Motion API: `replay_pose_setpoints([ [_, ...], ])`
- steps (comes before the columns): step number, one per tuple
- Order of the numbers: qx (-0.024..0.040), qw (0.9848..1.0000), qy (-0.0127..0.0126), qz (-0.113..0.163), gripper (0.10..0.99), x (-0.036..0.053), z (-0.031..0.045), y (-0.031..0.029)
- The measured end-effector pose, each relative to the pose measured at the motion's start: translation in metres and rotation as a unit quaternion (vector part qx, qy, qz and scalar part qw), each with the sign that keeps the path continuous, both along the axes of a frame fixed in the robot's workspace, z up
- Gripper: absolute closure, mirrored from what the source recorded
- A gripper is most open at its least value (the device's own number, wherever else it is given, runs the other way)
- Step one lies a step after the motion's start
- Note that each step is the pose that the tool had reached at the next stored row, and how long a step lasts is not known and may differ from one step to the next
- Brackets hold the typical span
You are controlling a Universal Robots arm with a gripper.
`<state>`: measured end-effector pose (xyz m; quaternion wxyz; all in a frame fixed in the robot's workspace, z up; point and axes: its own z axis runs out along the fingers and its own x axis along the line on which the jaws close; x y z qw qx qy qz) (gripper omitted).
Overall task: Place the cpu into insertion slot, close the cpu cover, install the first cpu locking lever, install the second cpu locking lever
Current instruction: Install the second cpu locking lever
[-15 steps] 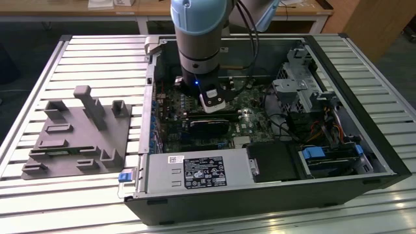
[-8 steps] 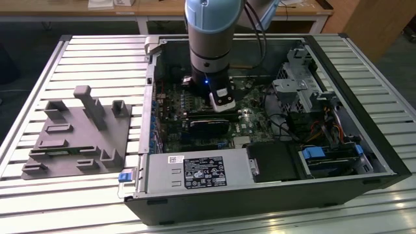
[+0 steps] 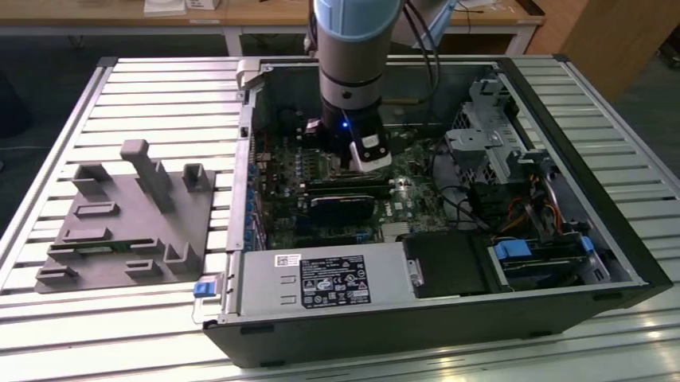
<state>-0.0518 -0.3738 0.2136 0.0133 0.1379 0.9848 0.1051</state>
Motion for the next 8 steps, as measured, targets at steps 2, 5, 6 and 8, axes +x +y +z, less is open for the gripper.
replay_pose_setpoints([
  [2, -0.0075, 1.0000, 0.0000, 0.000, 0.980, 0.0016, -0.0001, 0.0047],
  [5, -0.0176, 0.9998, 0.0001, 0.000, 0.980, 0.0041, -0.0003, 0.0127],
  [6, -0.0207, 0.9998, 0.0001, 0.000, 0.980, 0.0049, -0.0004, 0.0153],
  [8, -0.0268, 0.9996, 0.0001, 0.000, 0.980, 0.0070, -0.0006, 0.0193],
])
